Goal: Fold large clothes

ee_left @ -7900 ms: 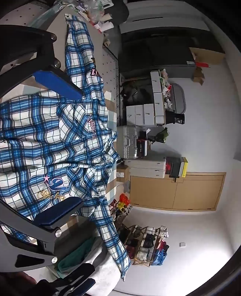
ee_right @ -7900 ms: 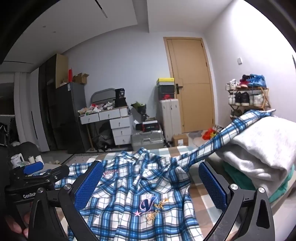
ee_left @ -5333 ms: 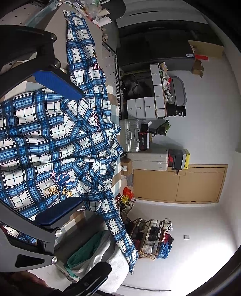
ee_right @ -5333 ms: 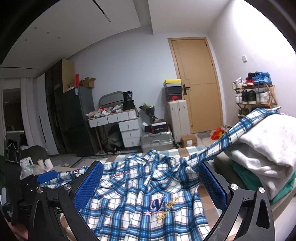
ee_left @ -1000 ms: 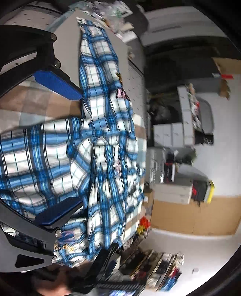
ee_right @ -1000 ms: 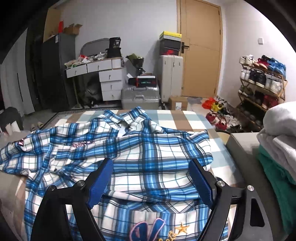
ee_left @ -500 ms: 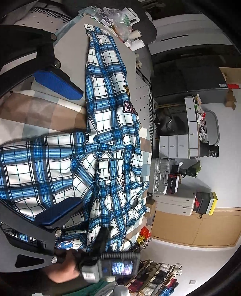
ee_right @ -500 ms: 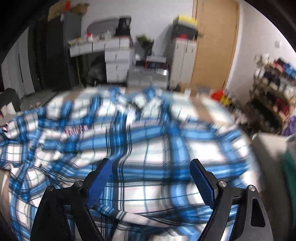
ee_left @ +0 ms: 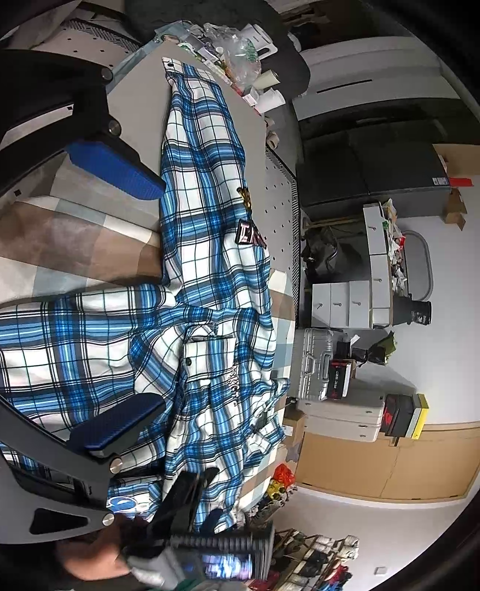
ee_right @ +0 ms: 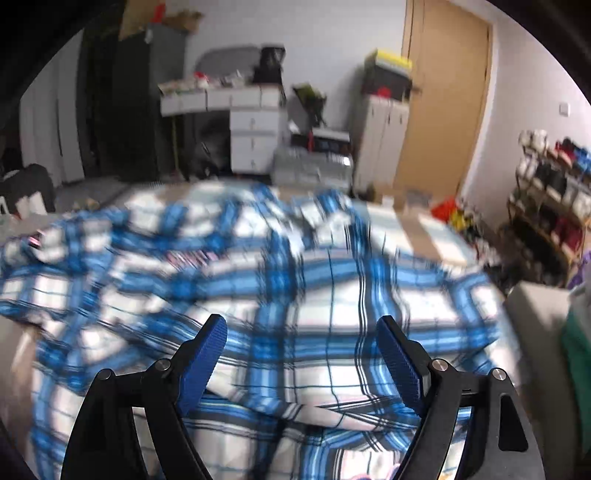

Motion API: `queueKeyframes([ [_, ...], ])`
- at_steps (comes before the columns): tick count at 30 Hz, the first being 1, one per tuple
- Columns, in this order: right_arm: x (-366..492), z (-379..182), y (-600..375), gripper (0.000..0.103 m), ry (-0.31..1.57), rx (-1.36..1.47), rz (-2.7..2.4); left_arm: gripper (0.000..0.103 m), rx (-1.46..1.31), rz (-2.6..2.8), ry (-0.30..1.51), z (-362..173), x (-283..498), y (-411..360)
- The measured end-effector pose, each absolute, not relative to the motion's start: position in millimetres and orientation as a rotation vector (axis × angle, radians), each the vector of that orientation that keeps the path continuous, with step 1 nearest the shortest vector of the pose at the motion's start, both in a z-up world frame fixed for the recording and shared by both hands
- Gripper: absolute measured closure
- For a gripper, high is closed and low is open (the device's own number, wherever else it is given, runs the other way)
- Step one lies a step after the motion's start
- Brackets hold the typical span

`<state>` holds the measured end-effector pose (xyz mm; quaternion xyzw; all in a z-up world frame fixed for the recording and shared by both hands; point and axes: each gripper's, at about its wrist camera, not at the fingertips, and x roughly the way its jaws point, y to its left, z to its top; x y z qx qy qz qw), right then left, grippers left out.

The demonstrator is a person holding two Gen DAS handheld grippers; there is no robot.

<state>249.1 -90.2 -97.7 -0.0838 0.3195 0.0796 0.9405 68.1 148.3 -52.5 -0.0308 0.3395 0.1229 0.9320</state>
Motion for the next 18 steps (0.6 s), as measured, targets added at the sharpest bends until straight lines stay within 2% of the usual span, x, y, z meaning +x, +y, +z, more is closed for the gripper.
queueKeyframes([
  [5, 219.6, -63.9, -78.6, 0.016, 0.564, -0.174, 0.193, 0.001, -0.081, 0.269, 0.667, -42.7, 63.7, 161.7],
  [11, 205.3, -45.6, -60.6, 0.015, 0.543, -0.168, 0.229, 0.001, -0.122, 0.292, 0.681, -36.7, 68.0, 204.2],
  [18, 198.9, -48.5, -69.7, 0.014, 0.609, -0.014, 0.301, 0.001, -0.361, 0.442, 0.739, -49.9, 73.1, 330.7],
])
